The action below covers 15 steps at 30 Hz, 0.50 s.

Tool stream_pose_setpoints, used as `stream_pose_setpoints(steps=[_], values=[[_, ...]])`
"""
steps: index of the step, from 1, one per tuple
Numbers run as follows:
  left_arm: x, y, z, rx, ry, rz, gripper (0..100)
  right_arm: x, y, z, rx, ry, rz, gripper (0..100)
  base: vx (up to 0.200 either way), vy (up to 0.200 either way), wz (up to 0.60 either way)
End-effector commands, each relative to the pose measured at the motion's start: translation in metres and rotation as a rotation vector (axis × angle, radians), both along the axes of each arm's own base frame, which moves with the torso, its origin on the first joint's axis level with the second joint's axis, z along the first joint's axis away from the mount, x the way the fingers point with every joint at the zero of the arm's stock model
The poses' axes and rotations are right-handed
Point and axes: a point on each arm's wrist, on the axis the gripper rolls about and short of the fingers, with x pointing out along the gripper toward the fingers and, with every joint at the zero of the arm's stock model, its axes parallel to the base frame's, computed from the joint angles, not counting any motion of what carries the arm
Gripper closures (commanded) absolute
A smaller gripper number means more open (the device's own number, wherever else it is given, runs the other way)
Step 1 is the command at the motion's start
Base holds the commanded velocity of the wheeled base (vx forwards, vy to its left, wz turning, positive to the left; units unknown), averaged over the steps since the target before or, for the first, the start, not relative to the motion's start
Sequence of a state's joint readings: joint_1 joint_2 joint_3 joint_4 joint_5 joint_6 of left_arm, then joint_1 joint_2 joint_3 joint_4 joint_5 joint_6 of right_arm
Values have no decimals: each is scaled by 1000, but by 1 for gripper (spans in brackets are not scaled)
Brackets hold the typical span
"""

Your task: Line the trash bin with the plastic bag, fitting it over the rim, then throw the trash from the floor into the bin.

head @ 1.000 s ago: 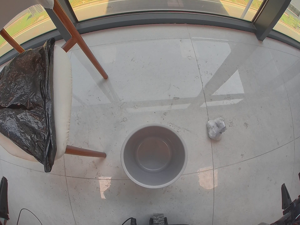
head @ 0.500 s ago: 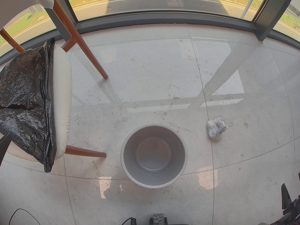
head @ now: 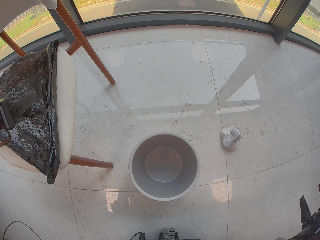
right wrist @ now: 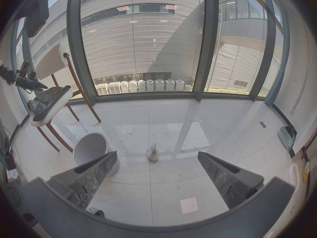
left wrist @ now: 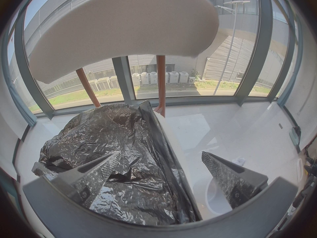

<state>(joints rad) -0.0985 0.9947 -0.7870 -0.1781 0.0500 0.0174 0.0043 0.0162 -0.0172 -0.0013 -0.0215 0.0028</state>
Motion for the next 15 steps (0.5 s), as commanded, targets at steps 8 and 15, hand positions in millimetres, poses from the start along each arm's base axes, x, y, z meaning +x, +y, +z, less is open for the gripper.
stream_pose_setpoints(steps=[8,15], values=[[70,-9,-6,24,125,59,0,0,0,-5,0,1,-1,0,0,0,0],[98,-15,2,16,134,58,0,0,0,-5,2,1,-1,0,0,0,0]])
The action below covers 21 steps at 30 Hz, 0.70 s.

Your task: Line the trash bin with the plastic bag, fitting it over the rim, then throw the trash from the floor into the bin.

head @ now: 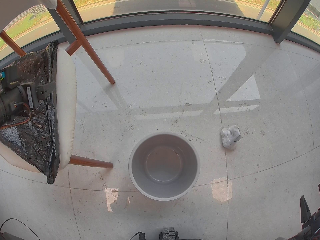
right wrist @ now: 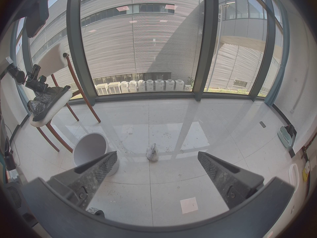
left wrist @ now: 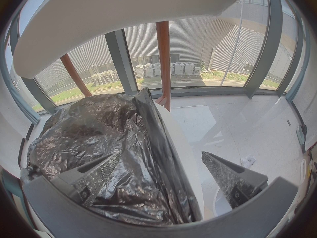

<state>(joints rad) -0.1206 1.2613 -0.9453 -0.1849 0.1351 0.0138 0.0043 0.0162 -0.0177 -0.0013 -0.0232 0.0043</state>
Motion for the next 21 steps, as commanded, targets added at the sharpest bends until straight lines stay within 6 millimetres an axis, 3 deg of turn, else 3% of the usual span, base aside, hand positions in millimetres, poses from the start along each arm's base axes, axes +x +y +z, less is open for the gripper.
stream_pose_setpoints(steps=[1,18,19,21], values=[[28,-6,-1,-1,34,-7,0,0,0,-5,0,1,1,0,0,0,0],[55,-10,-8,-5,46,42,0,0,0,-5,3,1,1,0,0,0,0],[57,-9,-7,-7,37,43,100,0,0,-5,3,1,1,0,0,0,0],[57,-9,-8,-7,39,42,100,0,0,-5,3,0,1,0,0,0,0]])
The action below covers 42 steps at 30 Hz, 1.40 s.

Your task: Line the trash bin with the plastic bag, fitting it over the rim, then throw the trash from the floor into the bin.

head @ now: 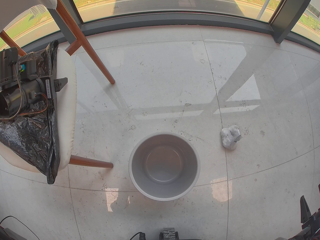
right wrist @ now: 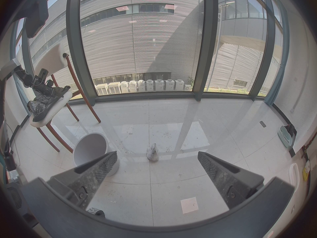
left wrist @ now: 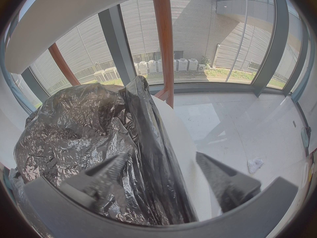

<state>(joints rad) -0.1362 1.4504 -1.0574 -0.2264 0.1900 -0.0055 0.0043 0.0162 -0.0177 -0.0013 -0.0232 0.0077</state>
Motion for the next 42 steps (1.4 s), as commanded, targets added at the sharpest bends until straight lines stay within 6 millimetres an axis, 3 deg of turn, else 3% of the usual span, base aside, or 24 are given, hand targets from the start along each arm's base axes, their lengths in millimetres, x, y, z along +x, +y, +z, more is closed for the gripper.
stream_pose_setpoints(steps=[1,17,22,26,29,33,42], values=[[2,0,-2,0,5,0,100,0,0,-5,0,1,1,0,0,0,0],[-1,1,-9,0,34,-9,100,0,0,-5,2,1,1,0,0,0,0],[-17,6,-11,-32,61,-55,100,0,0,-5,2,1,2,0,0,0,0],[-20,17,-17,-178,131,-113,100,0,0,-5,2,0,2,0,0,0,0],[-20,17,-19,-256,154,-155,100,0,0,-5,0,0,2,0,0,0,0],[-22,14,-14,-488,172,-258,100,0,0,-5,2,0,2,0,0,0,0],[-68,-4,14,-801,245,-644,100,0,0,-5,2,0,2,0,0,0,0]])
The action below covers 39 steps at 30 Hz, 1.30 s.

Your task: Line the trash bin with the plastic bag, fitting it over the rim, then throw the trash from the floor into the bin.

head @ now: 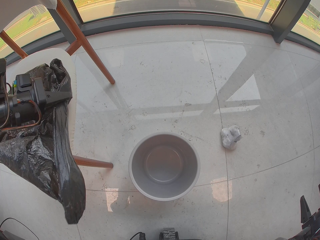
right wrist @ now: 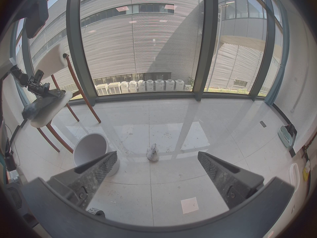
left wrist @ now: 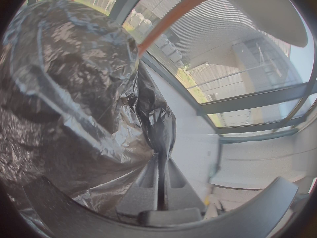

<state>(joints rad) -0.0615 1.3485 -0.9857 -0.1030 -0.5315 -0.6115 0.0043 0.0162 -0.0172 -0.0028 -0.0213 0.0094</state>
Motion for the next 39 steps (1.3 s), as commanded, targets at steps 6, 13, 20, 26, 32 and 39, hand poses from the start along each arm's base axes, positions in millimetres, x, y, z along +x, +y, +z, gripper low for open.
stream_pose_setpoints(steps=[6,13,20,26,32,39], values=[[-45,-19,27,-140,-51,-271,100,0,0,-5,0,1,0,0,0,0,0],[-70,-34,34,-164,-73,-505,100,0,0,-5,0,1,0,0,0,0,0],[-78,-55,34,-167,-68,-637,100,0,0,-5,0,1,0,0,0,0,0],[-78,-74,29,-163,-30,-746,100,0,0,-5,0,1,0,0,0,0,0],[-75,-100,17,-95,-52,-859,100,0,0,-5,0,1,0,0,0,0,0],[-71,-136,-1,27,-91,-874,100,0,0,-5,6,1,0,0,0,0,0]])
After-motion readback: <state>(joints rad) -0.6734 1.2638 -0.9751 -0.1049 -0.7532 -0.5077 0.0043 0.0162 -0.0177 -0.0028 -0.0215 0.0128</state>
